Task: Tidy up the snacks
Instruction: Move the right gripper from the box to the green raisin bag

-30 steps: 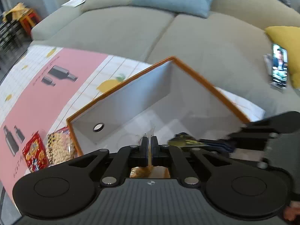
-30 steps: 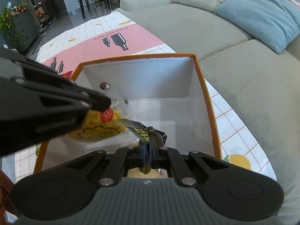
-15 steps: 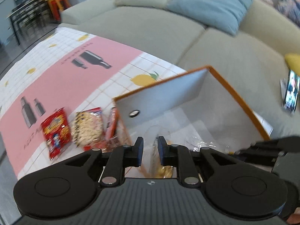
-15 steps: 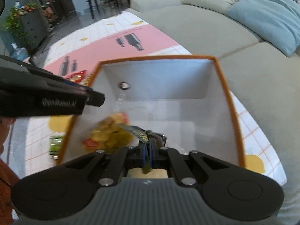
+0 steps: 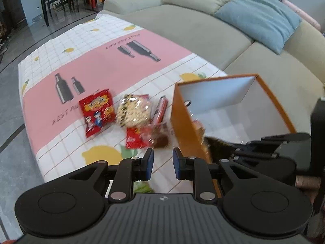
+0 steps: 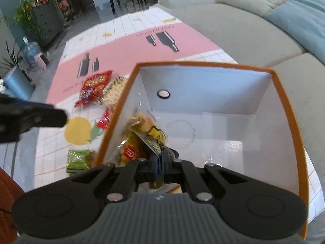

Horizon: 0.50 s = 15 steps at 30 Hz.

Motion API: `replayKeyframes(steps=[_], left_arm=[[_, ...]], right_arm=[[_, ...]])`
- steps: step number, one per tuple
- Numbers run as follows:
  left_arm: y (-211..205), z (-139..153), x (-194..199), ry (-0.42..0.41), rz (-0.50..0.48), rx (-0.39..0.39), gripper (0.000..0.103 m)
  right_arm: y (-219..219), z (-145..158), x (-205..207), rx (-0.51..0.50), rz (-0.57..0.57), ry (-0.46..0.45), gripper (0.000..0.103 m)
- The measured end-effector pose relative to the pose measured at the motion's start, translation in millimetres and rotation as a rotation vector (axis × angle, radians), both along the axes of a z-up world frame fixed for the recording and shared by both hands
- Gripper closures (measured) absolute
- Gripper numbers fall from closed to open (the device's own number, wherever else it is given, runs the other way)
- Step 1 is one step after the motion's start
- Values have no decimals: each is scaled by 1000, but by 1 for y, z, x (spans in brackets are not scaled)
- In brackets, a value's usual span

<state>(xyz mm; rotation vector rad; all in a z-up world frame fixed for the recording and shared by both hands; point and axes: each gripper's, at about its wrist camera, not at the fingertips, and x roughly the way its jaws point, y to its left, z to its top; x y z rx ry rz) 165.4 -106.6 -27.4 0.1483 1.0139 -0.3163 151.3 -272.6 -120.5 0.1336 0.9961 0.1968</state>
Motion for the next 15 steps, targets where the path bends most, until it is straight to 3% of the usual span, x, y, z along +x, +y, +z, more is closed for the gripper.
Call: replayKeyframes(steps=[11,15], left_arm=[[17,-7,-20,1,21,66,76],[28,1,-29,-33,52,89,71]], right_arm=[[2,-21,-5,102,-8,155,94],[5,-15,-11,90,-40,159,89]])
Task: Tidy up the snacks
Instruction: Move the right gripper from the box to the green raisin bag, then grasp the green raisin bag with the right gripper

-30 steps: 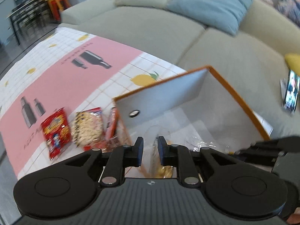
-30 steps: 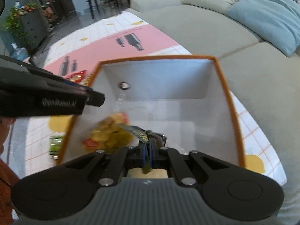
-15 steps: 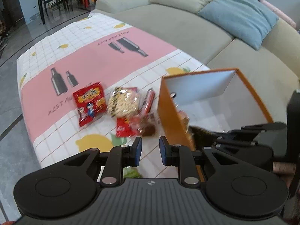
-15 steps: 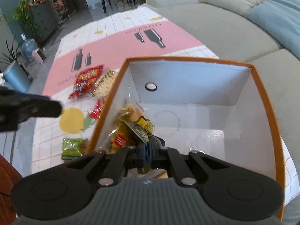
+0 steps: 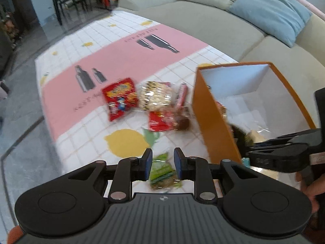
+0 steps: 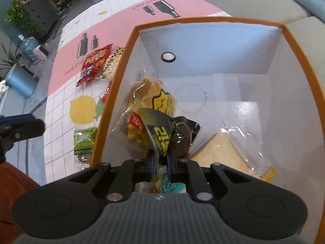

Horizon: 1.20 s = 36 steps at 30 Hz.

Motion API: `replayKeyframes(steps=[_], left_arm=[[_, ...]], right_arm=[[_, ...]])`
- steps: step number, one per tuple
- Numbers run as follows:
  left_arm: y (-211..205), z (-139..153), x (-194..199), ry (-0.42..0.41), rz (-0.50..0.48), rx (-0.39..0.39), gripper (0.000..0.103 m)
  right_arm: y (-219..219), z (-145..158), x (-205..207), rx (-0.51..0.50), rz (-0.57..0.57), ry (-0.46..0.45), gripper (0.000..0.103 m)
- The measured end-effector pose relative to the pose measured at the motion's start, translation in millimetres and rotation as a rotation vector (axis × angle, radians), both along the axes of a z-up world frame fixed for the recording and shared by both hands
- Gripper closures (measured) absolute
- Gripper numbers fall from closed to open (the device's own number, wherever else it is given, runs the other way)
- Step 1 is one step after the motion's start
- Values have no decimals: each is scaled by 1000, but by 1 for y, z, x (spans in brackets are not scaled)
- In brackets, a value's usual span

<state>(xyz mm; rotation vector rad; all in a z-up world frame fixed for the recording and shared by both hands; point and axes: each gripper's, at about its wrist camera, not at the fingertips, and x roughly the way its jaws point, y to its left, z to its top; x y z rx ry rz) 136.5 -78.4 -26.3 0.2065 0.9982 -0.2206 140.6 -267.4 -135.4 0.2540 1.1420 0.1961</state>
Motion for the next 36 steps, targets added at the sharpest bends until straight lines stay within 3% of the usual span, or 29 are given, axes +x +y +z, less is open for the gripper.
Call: replayKeyframes(steps=[2,10,15,19,27,36], left_arm=[[6,4,-4,-14,15,6,70],[26,16,-27,-71,32,27,69],[46,24,-39,-90,31,-39,51],[63,21,-44,-86,48,-31,49],[91,-5,-48,-33,23,-2,49],[108,-37,-31,18,59,14,49]], right_arm=[[1,7,-2,2,-17,-11,77],[14,53,-27,-75,-50,-92,72],[33,88,-55,-101,-66,-219,64],[54,101,-75,-111,-55,-306,58],[107,81,-96,-76,32,-350,58],[154,50,-77,-160,146,-340,58]])
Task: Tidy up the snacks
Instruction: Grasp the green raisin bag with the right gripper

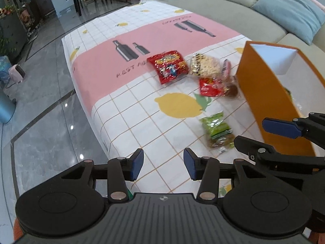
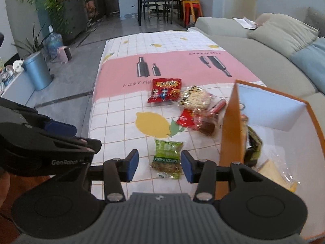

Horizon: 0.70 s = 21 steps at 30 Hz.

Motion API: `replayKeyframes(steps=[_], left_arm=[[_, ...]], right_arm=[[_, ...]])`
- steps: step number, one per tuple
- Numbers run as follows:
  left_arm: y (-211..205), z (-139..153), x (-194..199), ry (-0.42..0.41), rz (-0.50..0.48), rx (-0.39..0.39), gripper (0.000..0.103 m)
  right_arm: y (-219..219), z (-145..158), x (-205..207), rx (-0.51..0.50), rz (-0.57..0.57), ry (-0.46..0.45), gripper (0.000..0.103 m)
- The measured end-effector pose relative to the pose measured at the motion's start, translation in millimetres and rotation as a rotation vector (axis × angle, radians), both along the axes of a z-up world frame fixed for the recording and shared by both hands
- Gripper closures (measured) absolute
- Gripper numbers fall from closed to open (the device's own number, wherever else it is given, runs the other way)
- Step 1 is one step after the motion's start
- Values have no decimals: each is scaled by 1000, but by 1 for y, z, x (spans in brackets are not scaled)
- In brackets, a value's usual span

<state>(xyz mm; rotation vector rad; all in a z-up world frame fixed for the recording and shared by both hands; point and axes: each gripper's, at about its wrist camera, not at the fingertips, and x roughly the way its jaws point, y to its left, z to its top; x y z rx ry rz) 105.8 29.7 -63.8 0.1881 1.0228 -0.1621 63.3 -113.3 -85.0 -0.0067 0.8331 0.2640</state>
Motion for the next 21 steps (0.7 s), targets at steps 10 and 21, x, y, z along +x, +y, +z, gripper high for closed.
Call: replayKeyframes(steps=[10,21], left_arm=[[11,-18,36,22,-28,-9,49],[7,-40,72,81,-54,-19,49]], right_arm=[[11,-46,61,9,-47,161,57],[10,-80,105,1,-80,304,52]])
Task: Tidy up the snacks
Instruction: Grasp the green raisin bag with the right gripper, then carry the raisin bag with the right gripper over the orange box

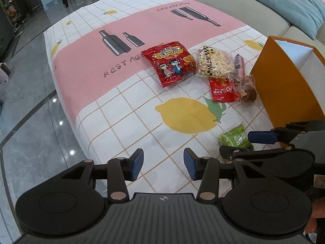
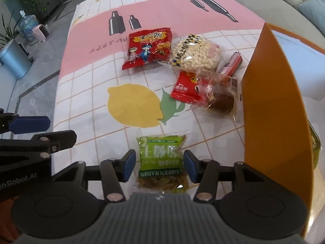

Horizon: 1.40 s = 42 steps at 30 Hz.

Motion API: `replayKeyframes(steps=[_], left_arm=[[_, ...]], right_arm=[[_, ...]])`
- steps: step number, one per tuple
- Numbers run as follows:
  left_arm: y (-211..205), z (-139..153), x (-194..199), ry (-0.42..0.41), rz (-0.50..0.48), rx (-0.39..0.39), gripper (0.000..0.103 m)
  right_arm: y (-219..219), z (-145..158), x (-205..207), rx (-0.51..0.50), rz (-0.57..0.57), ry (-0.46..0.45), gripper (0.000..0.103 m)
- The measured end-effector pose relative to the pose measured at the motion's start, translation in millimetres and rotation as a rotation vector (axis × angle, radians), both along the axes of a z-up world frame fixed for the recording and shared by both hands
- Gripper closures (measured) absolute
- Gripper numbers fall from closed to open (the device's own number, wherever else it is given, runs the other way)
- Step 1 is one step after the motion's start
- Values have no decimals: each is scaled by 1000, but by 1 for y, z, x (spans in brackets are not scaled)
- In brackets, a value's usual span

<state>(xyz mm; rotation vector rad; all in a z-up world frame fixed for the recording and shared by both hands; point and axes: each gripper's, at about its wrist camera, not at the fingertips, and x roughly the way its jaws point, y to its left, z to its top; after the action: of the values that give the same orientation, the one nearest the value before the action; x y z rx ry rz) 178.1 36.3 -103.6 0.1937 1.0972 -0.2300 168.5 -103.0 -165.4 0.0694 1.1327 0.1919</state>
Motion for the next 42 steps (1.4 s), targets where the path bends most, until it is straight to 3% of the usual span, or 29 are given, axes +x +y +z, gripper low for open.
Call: replayKeyframes(steps=[12,23,26,30,34,42], left_arm=[[-15,0,13,-6,-71,-23,49],[-36,50,20,-96,-155,-71,49],[-47,54,28,-104,-179,-97,44],[-65,48,42,-80,-195,-132,42],[-87,30,56,-44,-215,-155,41],[-122,-17,76,20,-255,-146,39]], right_arm=[[-9,-1,4,38,25,22,66],[-49,88,-13,77,10,-194,68],[-65,108,-16,76,-9,-246,68],[-92,124,-16,78,-52,-271,68],[-122,125,-10,18,-130,-278,67],[-171,85,11,-60,-224,-188,67]])
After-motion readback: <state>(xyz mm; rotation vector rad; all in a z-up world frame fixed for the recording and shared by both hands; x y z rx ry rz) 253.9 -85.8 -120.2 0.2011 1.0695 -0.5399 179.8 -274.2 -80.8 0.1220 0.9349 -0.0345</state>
